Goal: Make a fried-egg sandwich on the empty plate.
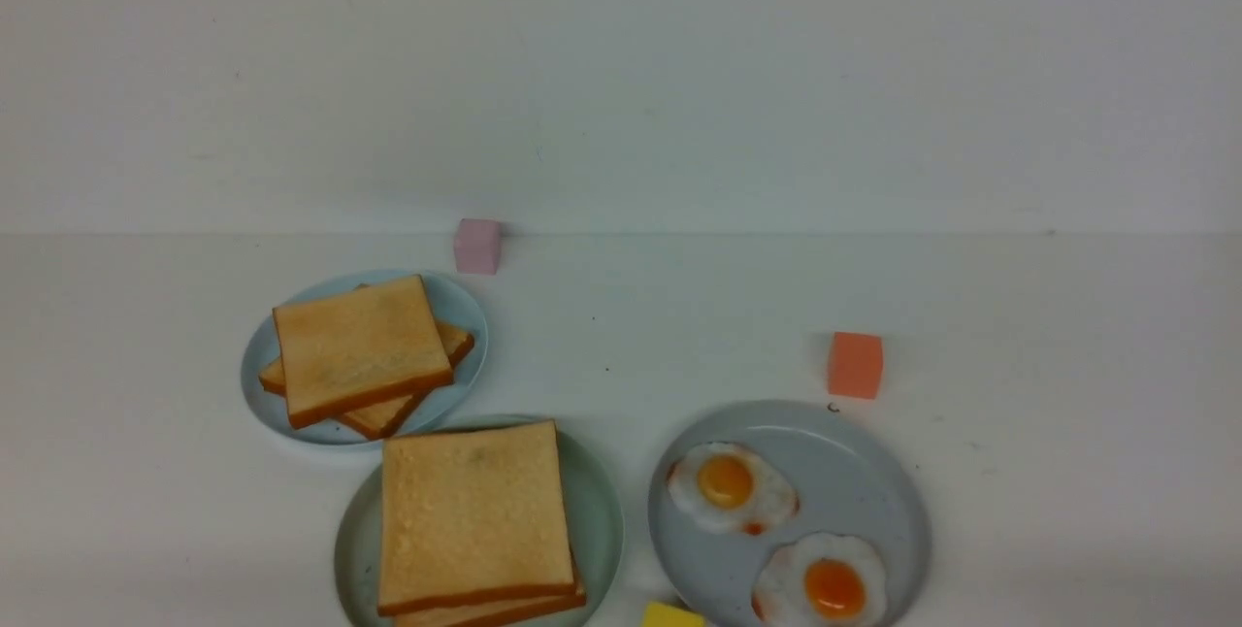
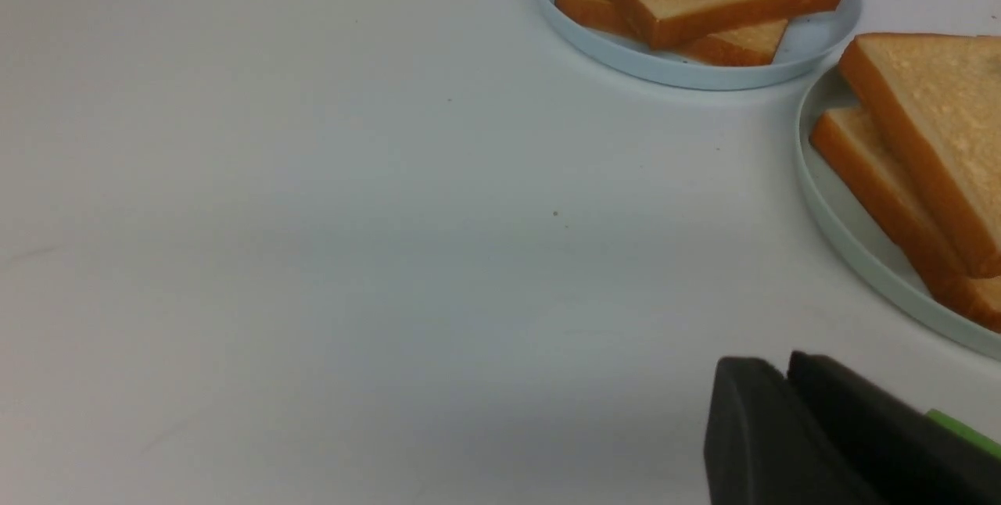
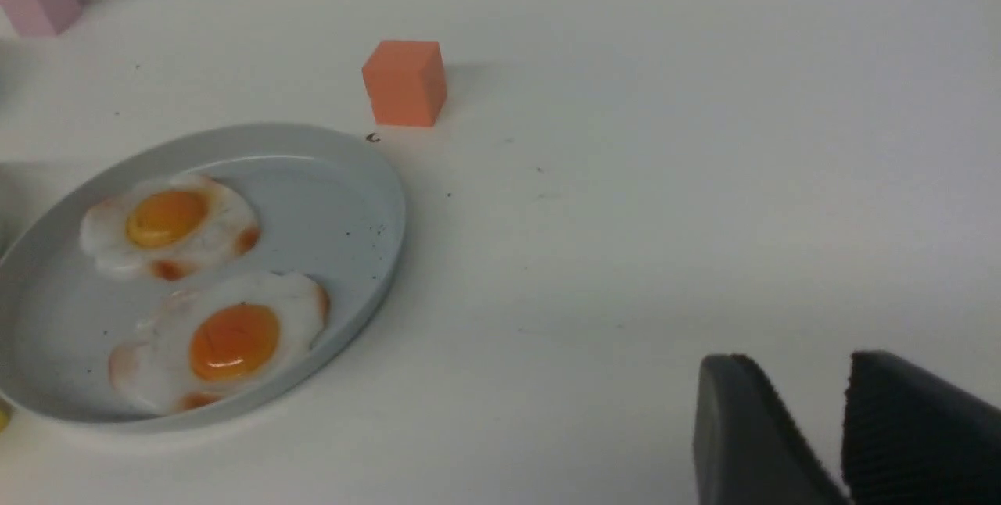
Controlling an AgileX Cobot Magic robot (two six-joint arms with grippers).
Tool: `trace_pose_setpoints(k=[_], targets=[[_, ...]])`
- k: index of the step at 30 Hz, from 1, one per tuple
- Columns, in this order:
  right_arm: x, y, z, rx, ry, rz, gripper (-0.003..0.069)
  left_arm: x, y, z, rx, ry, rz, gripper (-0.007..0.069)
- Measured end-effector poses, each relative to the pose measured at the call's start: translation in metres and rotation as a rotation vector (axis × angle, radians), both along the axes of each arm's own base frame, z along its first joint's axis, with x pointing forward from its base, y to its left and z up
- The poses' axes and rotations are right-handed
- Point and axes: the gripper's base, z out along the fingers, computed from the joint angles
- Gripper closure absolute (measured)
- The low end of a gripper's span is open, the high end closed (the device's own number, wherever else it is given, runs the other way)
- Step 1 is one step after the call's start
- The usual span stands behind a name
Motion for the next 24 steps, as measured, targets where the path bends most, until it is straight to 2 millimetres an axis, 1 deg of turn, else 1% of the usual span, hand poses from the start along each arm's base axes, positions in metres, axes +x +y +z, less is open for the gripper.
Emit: trace_pose_setpoints(k=[24], targets=[[0.0, 0.0, 0.0, 0.0, 0.0, 0.0, 0.0421, 0.0, 0.0, 0.0, 0.0, 0.0, 0.0, 0.0554]])
